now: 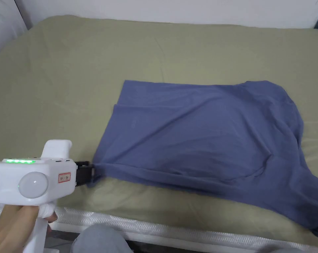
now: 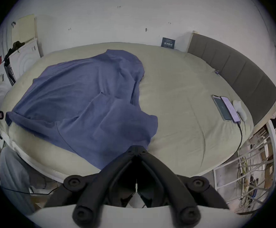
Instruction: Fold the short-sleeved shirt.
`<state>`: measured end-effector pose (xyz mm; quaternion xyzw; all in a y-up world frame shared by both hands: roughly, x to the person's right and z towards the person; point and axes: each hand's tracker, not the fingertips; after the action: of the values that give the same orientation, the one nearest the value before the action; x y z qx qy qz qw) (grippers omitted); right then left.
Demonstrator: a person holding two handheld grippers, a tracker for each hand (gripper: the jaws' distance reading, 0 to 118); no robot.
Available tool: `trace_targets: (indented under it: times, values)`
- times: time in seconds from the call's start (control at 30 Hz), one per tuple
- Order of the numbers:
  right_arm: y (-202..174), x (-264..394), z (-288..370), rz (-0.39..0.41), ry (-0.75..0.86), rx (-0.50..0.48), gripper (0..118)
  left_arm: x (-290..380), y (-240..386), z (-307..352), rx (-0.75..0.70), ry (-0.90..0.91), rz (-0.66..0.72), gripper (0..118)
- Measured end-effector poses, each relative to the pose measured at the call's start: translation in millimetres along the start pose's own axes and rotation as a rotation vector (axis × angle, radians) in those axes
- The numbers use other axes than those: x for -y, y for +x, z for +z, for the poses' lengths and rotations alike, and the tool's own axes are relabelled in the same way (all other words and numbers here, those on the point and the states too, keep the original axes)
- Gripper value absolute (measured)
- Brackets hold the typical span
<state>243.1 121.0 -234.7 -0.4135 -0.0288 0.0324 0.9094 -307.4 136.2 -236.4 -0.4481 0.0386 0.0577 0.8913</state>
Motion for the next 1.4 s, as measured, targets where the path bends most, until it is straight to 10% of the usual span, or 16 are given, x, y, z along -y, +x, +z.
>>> trace_targets:
  times: [0.07, 0.2, 0.23, 0.33, 0.47, 0.5, 0.57, 0.6, 0.7, 0.8, 0.97, 1.4]
  values:
    - [0.5, 0.5, -1.2, -0.003, -0.002, -0.002, 0, -2.5, 0.3, -16.6, -0.011, -0.03, -0.01, 118]
    - [9.3, 2.4, -12.9, 0.011, -0.019, 0.0, 0, -10.9, 6.5, -34.0, -0.065, -0.047, -0.04, 114]
    - [11.7, 1.9, -14.2, 0.012, -0.023, 0.001, 0, -10.0, 2.9, -37.7, -0.062, -0.06, -0.052, 106]
    - [9.0, 4.8, -11.9, 0.019, -0.025, 0.012, 0, -6.9, 9.2, -35.3, -0.032, -0.062, -0.081, 3]
    - [7.1, 5.8, -10.2, 0.03, -0.016, 0.007, 7, -4.3, 13.5, -33.9, -0.014, -0.066, -0.087, 3]
    - [7.1, 6.0, -9.1, 0.033, -0.003, 0.001, 25, -5.3, 17.7, -30.4, -0.021, -0.063, -0.092, 3]
    - [6.7, 4.6, -9.5, 0.03, -0.011, -0.028, 105, -5.5, 17.9, -27.0, -0.024, -0.057, -0.091, 3]
    - [6.1, 4.0, -14.1, 0.021, -0.056, -0.046, 118, -6.0, 17.5, -26.0, -0.024, -0.055, -0.087, 3]
    - [0.5, 2.2, -26.0, 0.041, -0.092, -0.066, 95, -8.7, 13.5, -27.5, -0.015, -0.054, -0.066, 3]
    - [-3.8, 7.8, -44.3, 0.067, -0.152, -0.033, 23, -9.9, 17.2, -25.9, -0.025, -0.048, -0.067, 3]
    - [-0.8, -0.6, -26.2, 0.078, -0.111, -0.065, 6, -17.8, 11.2, -21.7, -0.015, -0.042, -0.058, 3]
    - [-5.2, -129.5, -36.8, 0.085, 0.051, -0.044, 6, -120.3, 23.0, -34.3, -0.009, 0.067, -0.106, 3]
